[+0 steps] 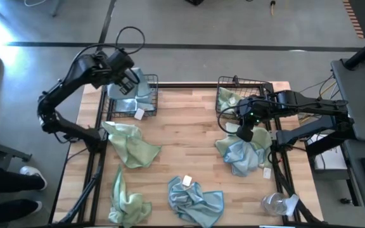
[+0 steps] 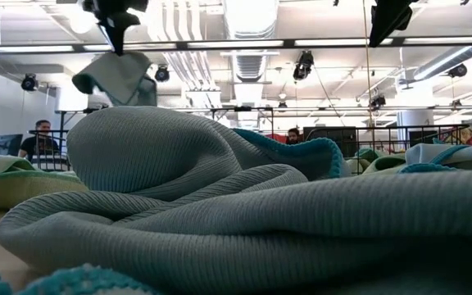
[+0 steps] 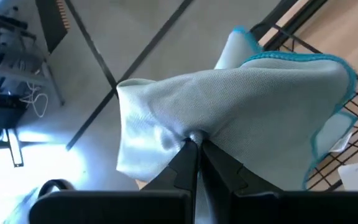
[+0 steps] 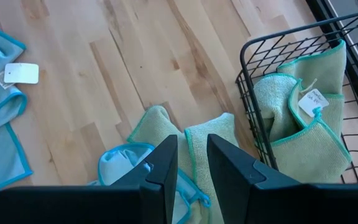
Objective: Sort microfiber towel by color & place in baskets
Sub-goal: Put the blue microfiber towel into the left wire basket, then put the green microfiber towel into the right wire basket
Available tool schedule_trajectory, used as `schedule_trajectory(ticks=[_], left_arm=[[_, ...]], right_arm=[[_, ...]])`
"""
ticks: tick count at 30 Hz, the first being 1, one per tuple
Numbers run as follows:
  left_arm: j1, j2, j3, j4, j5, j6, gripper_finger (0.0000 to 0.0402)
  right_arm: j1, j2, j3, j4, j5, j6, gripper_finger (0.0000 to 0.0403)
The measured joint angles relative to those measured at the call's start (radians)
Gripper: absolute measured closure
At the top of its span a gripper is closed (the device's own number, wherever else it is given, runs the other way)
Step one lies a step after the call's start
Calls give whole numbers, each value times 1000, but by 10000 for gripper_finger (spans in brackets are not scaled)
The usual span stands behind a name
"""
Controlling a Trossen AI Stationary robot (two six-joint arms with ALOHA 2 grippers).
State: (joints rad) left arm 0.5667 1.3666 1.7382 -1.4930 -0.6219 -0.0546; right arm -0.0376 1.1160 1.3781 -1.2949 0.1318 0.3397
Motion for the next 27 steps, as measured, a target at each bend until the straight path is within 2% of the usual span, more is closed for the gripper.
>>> schedule_trajectory(ticks=[7, 13, 19, 24, 27], left_arm=[[0, -46, -26, -43, 6, -68, 401], [0, -100, -196, -7, 10, -79, 396], [0, -145, -389, 112, 11, -90, 351], [0, -151, -467, 129, 14, -132, 304], [1, -151, -480, 149, 119, -157, 285]], right_arm=[[0, 0, 0, 0, 0, -4, 321], [0, 0, 0, -1, 0, -16, 321], [0, 0, 0, 0, 0, -61, 321], [0, 0, 0, 0, 0, -63, 321], [0, 0, 0, 0, 0, -62, 321]])
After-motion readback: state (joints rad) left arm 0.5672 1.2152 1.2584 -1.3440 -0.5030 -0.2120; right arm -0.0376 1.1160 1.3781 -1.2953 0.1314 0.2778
